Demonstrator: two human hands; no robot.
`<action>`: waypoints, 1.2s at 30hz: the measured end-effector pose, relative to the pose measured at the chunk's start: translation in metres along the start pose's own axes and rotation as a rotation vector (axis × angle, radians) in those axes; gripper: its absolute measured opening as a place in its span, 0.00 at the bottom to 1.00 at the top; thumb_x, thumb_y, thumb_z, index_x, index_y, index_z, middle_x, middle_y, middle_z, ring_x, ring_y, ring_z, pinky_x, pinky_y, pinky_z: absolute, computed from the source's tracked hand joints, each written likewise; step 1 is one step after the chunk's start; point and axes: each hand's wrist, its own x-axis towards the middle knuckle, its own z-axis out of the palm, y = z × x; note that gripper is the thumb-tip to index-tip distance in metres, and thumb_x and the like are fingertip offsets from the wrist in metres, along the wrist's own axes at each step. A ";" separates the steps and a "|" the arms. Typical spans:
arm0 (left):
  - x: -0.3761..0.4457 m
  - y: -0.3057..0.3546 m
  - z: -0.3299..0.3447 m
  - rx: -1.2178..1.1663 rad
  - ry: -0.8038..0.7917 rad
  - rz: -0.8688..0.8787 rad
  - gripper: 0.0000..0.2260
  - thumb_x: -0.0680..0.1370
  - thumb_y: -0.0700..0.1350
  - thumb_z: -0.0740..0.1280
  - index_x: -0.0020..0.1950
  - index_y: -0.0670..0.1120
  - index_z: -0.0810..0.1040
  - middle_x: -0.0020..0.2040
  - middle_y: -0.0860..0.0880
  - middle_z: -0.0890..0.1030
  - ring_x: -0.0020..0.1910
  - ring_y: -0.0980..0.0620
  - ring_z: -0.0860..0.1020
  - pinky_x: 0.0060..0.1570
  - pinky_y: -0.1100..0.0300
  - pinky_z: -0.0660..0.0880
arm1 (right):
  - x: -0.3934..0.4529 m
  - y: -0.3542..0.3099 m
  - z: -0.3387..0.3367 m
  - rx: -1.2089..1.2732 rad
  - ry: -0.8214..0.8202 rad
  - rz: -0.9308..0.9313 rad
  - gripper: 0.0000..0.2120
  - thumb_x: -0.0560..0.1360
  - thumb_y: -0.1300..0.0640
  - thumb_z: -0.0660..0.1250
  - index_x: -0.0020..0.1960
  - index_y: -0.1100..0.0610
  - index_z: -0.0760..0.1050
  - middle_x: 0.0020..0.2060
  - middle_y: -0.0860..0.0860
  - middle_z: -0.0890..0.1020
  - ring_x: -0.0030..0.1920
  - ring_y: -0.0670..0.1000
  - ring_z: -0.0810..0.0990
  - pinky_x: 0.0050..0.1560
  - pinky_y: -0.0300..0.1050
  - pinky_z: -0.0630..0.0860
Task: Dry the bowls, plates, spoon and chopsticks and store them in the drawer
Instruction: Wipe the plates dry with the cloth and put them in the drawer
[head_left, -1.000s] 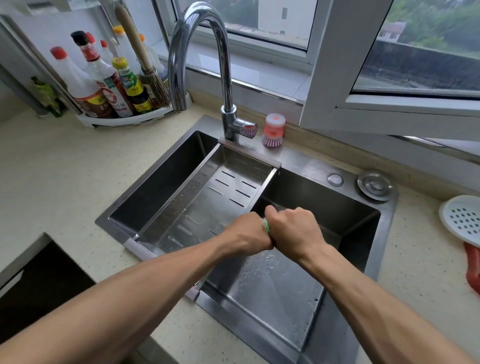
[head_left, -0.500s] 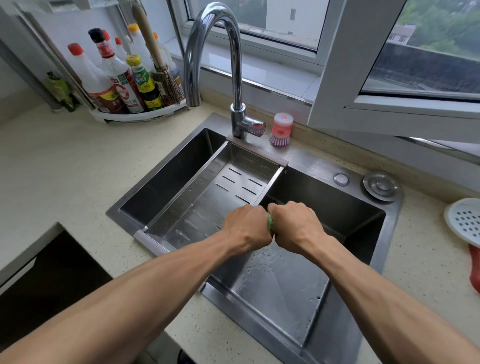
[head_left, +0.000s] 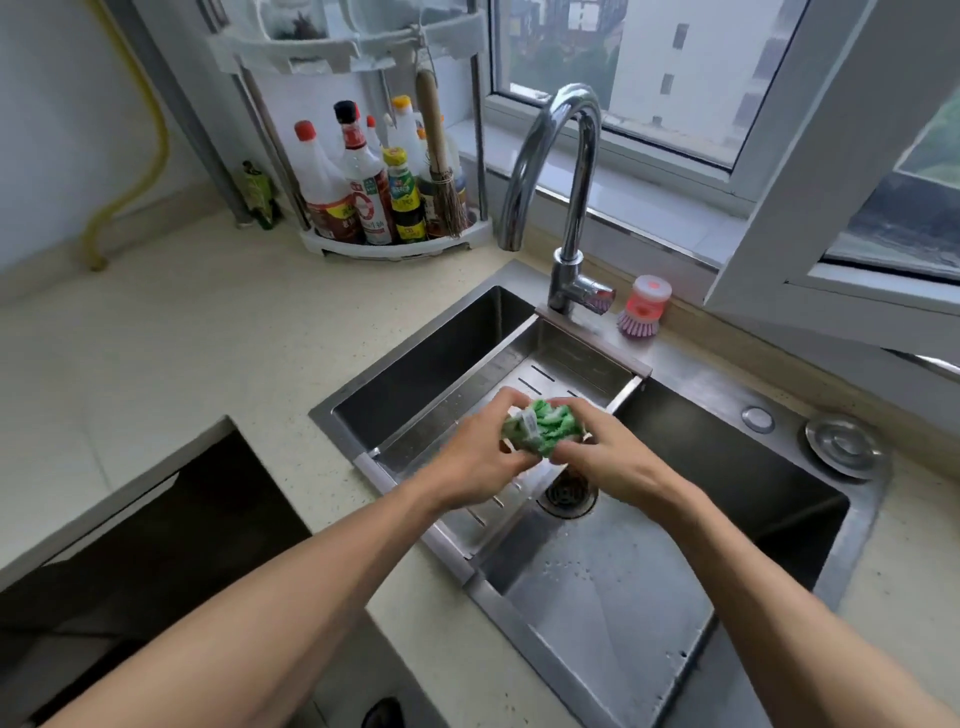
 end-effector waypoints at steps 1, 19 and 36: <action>-0.006 -0.005 -0.013 -0.015 0.043 -0.006 0.17 0.76 0.42 0.74 0.61 0.50 0.72 0.51 0.49 0.81 0.44 0.53 0.80 0.42 0.57 0.79 | 0.005 -0.010 0.007 0.069 0.004 -0.029 0.16 0.77 0.57 0.69 0.64 0.48 0.74 0.49 0.52 0.82 0.46 0.50 0.80 0.45 0.43 0.78; -0.229 -0.151 -0.258 -0.401 0.645 -0.228 0.23 0.71 0.50 0.77 0.63 0.51 0.74 0.56 0.54 0.82 0.57 0.55 0.80 0.59 0.61 0.75 | 0.064 -0.248 0.313 0.154 -0.106 -0.215 0.11 0.81 0.56 0.65 0.44 0.60 0.78 0.39 0.58 0.84 0.41 0.57 0.83 0.45 0.56 0.80; -0.390 -0.287 -0.427 -1.031 0.910 -0.388 0.13 0.81 0.50 0.67 0.61 0.45 0.81 0.49 0.46 0.86 0.43 0.50 0.84 0.40 0.57 0.78 | 0.093 -0.390 0.570 0.350 -0.491 -0.097 0.13 0.85 0.56 0.58 0.57 0.64 0.77 0.51 0.61 0.85 0.51 0.61 0.85 0.58 0.65 0.79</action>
